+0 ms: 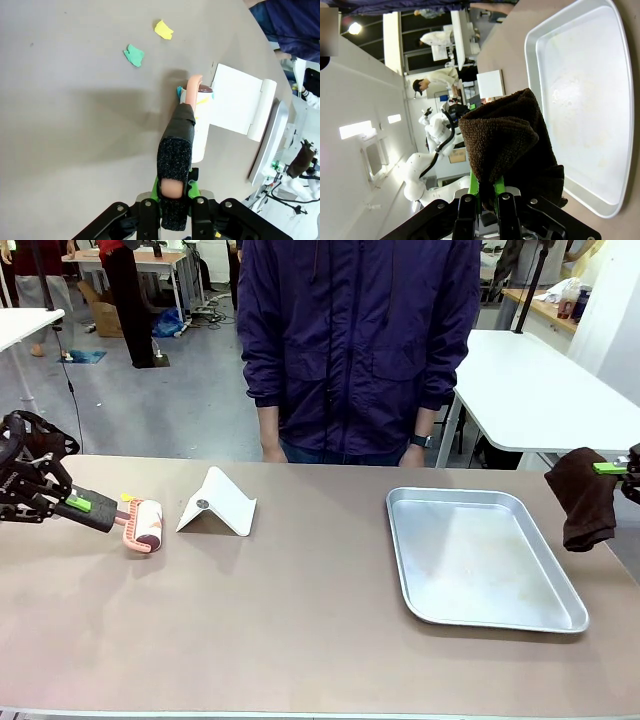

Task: Clean the surface of the table.
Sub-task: Clean the area not pointed to by the person.

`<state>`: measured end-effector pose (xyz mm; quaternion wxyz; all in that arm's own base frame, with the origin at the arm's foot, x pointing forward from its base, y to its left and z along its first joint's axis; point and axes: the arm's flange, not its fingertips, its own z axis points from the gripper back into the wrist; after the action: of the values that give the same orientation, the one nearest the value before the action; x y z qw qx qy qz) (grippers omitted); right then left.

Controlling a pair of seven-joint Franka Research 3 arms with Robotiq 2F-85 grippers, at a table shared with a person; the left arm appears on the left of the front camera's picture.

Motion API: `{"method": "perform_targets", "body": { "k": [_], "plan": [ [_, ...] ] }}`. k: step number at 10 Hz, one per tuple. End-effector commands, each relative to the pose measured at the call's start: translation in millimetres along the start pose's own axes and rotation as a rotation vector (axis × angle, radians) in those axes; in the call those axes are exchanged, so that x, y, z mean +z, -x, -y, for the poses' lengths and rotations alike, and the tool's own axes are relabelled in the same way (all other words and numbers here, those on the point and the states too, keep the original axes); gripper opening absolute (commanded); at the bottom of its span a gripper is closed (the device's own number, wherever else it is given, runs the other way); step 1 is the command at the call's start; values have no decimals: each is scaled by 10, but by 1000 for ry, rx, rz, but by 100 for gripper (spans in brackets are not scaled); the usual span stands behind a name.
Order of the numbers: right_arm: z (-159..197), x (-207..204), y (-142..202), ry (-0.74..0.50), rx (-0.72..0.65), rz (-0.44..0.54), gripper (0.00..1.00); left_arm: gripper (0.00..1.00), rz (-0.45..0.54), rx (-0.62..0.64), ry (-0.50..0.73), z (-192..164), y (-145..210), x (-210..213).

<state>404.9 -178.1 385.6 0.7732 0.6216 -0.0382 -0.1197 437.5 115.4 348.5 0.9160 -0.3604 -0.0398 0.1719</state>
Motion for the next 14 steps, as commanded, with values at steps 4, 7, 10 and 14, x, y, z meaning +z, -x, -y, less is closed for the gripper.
{"method": "perform_targets", "body": {
  "k": [4,7,10,14],
  "plan": [
    [-53,-5,-7,0,0,-6,13,21,10,-39,-47,-156,-29,-109],
    [-53,-5,-7,0,0,-6,13,21,119,-132,176,-161,125,512],
    [-53,-5,-7,0,0,-6,13,21,209,-183,304,-388,346,1006],
    [-53,-5,-7,0,0,-6,13,21,150,-152,461,-1087,773,1607]
  ]
}}
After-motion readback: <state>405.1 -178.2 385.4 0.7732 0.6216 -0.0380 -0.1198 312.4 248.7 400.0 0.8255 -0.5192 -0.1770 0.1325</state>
